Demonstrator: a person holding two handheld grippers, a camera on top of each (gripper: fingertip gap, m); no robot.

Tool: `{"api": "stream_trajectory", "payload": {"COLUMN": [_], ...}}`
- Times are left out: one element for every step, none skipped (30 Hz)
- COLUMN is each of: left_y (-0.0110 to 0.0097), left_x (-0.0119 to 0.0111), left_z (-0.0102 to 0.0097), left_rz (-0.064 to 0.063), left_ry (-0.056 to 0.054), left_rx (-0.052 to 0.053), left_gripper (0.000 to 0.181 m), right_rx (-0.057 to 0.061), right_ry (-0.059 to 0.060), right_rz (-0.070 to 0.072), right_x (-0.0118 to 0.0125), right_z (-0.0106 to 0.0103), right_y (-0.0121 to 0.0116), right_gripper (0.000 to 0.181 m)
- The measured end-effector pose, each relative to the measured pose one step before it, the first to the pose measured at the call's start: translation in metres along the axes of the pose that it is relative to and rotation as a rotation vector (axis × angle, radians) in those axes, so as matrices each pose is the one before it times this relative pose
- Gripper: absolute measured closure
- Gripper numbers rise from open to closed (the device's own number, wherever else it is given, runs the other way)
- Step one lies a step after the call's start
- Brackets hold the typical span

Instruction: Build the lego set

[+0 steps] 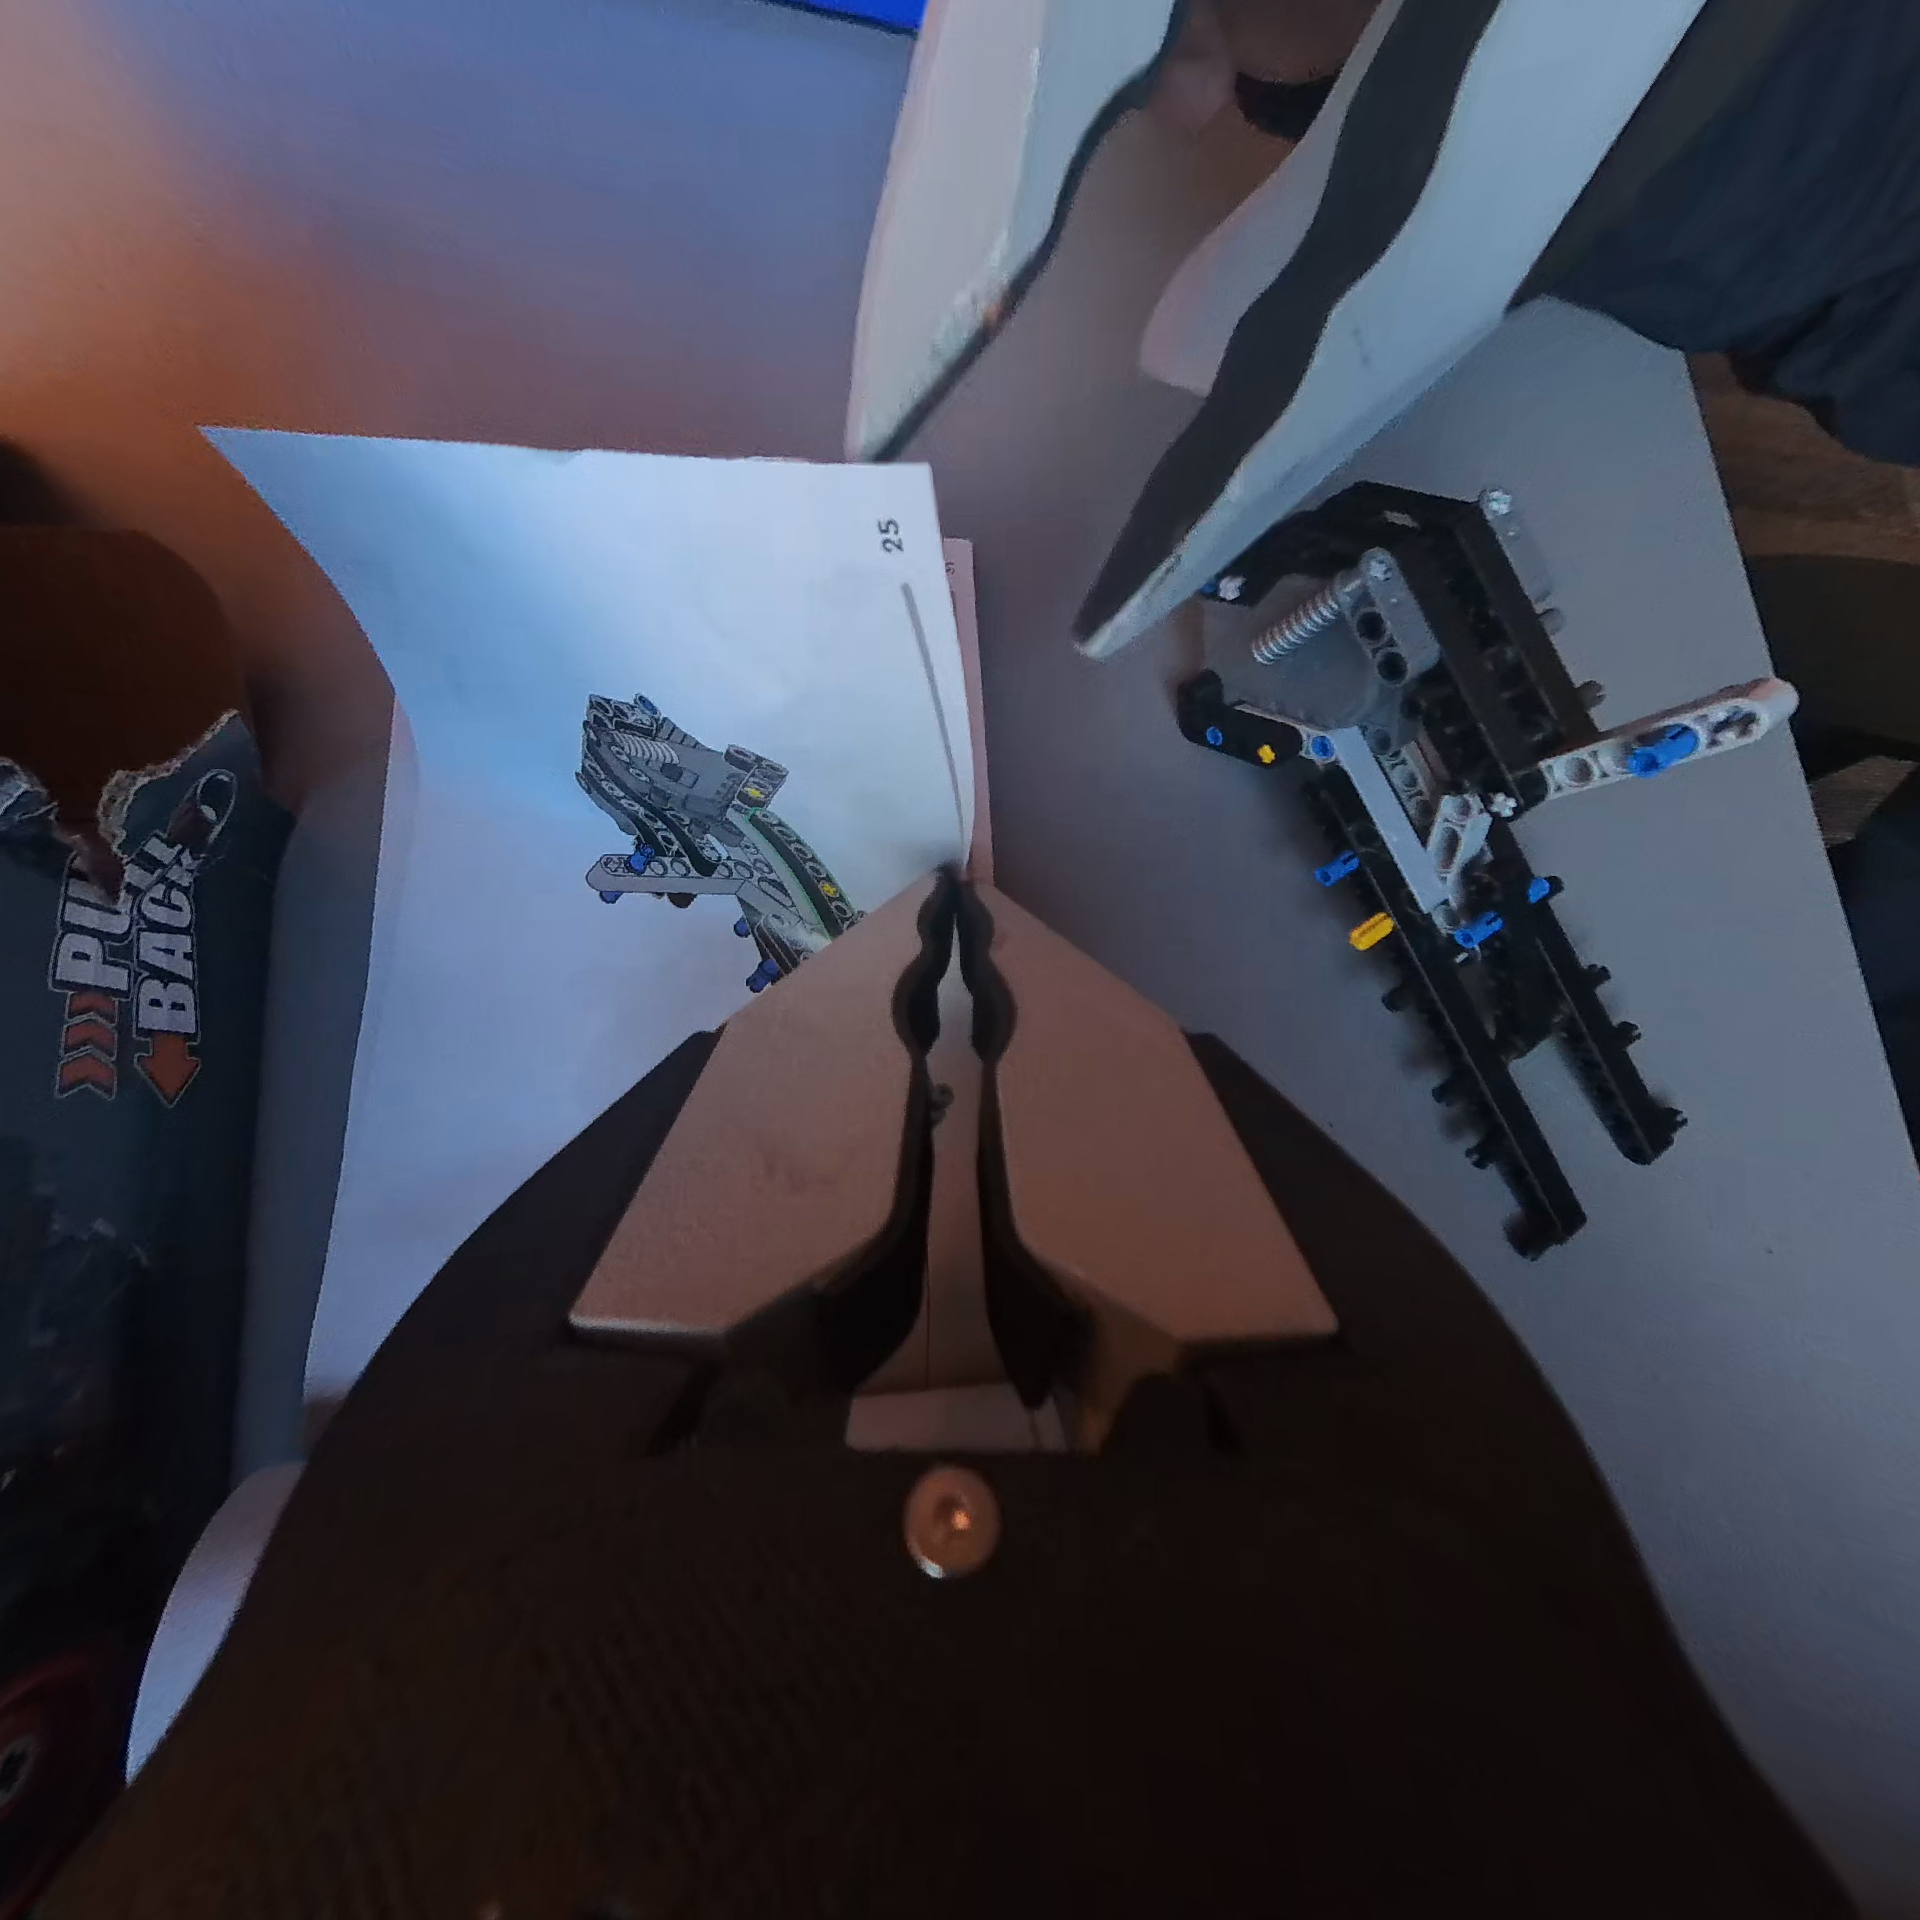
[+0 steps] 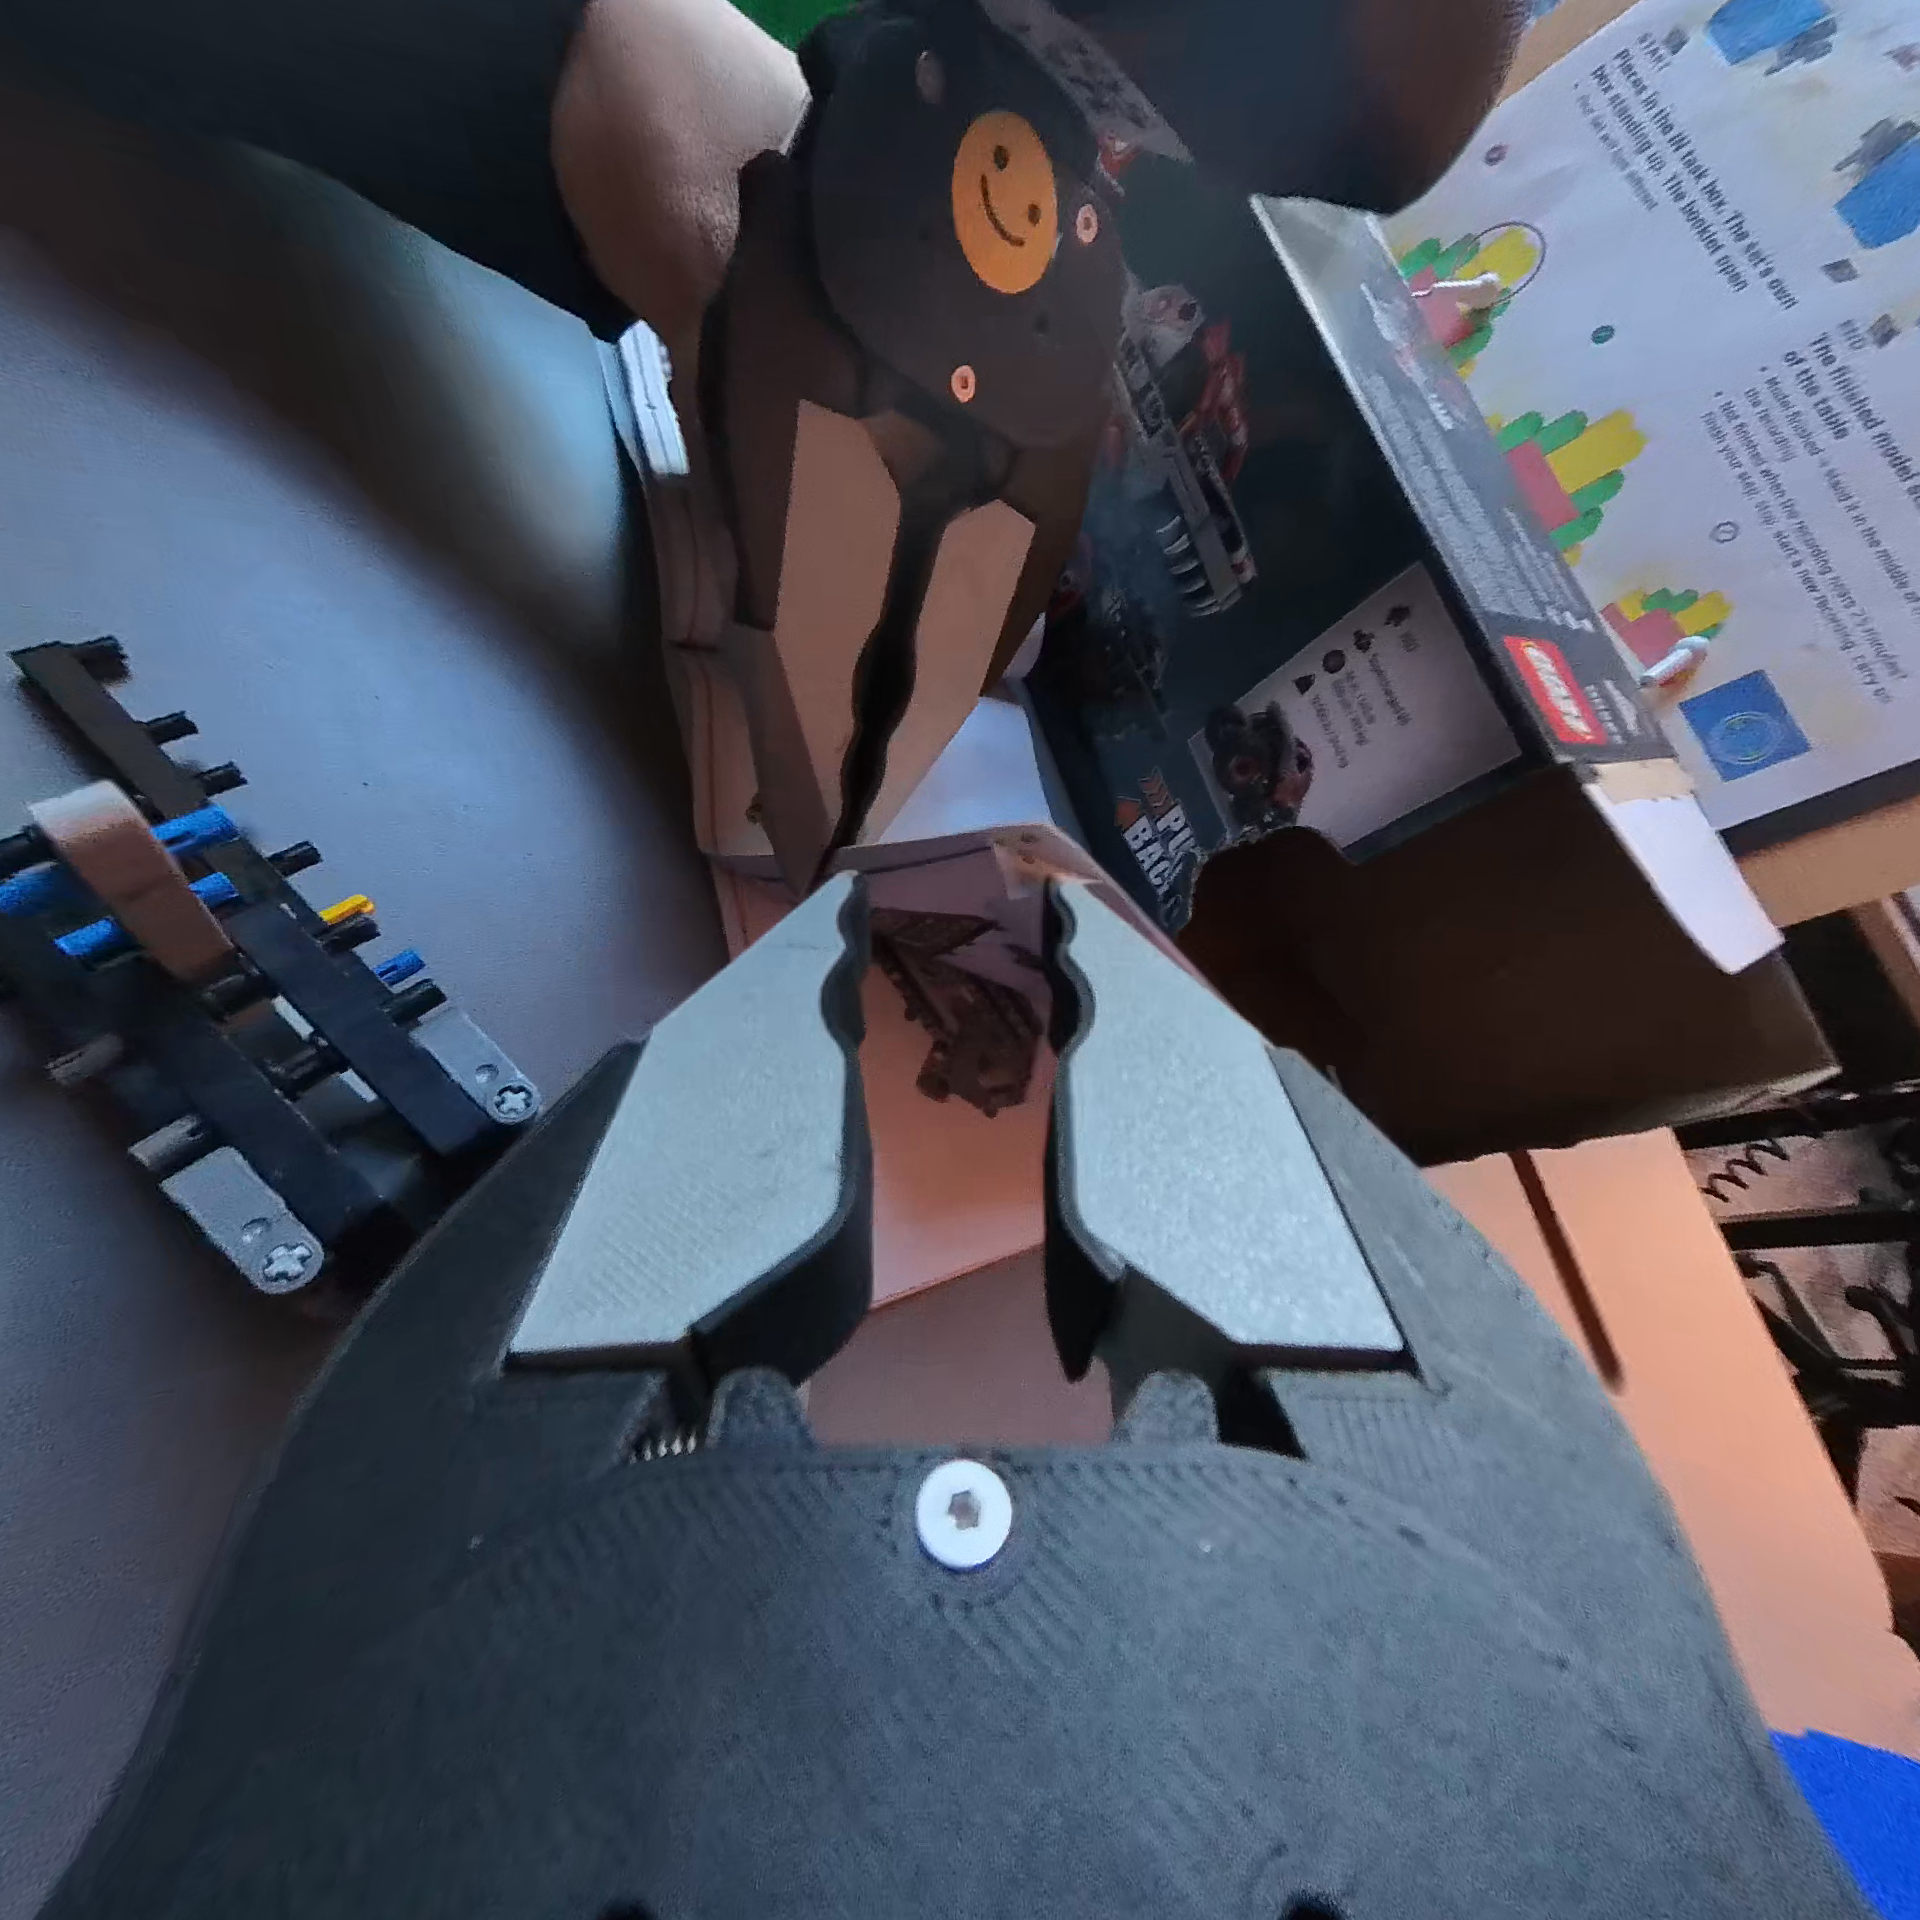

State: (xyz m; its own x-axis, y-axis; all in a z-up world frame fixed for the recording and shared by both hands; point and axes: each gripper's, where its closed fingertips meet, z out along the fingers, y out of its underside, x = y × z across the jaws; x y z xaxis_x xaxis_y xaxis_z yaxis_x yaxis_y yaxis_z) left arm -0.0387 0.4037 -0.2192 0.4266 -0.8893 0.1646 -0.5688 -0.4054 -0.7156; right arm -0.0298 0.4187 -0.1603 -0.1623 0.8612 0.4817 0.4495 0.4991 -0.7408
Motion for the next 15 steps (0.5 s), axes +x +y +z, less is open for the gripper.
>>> {"api": "stream_trajectory", "payload": {"left_y": [0.00016,0.00002,0.00022,0.00025,0.00018,0.00029,0.00036,0.00016,-0.00001,-0.00008,-0.00002,-0.00004,0.00006,0.00059,0.00033], "left_x": [0.00013,0.00032,0.00013,0.00004,0.00030,0.00020,0.00026,0.00007,0.00008,-0.00006,0.00005,0.00000,-0.00014,-0.00014,-0.00006], "left_z": [0.00021,0.00028,0.00028,0.00041,0.00035,0.00033,0.00030,0.00003,-0.00014,-0.00011,-0.00013,0.00002,-0.00003,0.00026,0.00029], "left_rz": [-0.0001,-0.0005,0.0001,-0.0001,-0.0004,0.0007,0.0012,0.0001,-0.0005,-0.0004,0.0001,-0.0001,0.0003,0.0001,-0.0004], "left_ry": [0.0011,0.0023,0.0007,0.0004,0.0014,0.0009,0.0004,0.0007,0.0005,0.0002,-0.0001,0.0000,-0.0002,-0.0006,0.0009], "left_rx": [-0.0012,-0.0002,-0.0009,-0.0013,-0.0010,-0.0022,-0.0021,-0.0006,0.0000,0.0002,0.0003,0.0003,-0.0007,-0.0021,-0.0014], "left_gripper": [0.181,0.181,0.181,0.181,0.181,0.181,0.181,0.181,0.181,0.181,0.181,0.181,0.181,0.181,0.181], "right_rx": [0.0070,0.0064,0.0023,-0.0005,-0.0063,-0.0087,-0.0036,0.0012,0.0048,0.0073,0.0065,-0.0014,-0.0069,-0.0052,-0.0039], "right_ry": [0.0105,-0.0024,0.0017,0.0040,-0.0005,0.0057,0.0074,0.0040,0.0005,0.0006,-0.0010,-0.0055,-0.0017,0.0000,-0.0022], "right_rz": [-0.0090,-0.0017,0.0001,-0.0070,-0.0082,-0.0076,-0.0097,-0.0062,-0.0007,-0.0002,-0.0029,-0.0017,-0.0007,-0.0016,0.0001], "right_x": [0.00125,-0.00019,0.00043,0.00024,-0.00087,0.00003,0.00007,-0.00011,-0.00024,-0.00006,-0.00063,-0.00127,-0.00053,-0.00019,-0.00037], "right_z": [-0.00167,-0.00145,-0.00102,-0.00020,0.00037,0.00074,0.00043,0.00003,-0.00024,-0.00036,-0.00029,0.00026,0.00075,0.00077,0.00043], "right_y": [-0.00193,-0.00174,-0.00081,-0.00010,0.00066,0.00096,0.00013,-0.00068,-0.00128,-0.00171,-0.00152,-0.00021,0.00106,0.00132,0.00103], "right_gripper": [0.151,0.152,0.152,0.152,0.152,0.152,0.152,0.152,0.152,0.152,0.152,0.153,0.152,0.152,0.152]}}
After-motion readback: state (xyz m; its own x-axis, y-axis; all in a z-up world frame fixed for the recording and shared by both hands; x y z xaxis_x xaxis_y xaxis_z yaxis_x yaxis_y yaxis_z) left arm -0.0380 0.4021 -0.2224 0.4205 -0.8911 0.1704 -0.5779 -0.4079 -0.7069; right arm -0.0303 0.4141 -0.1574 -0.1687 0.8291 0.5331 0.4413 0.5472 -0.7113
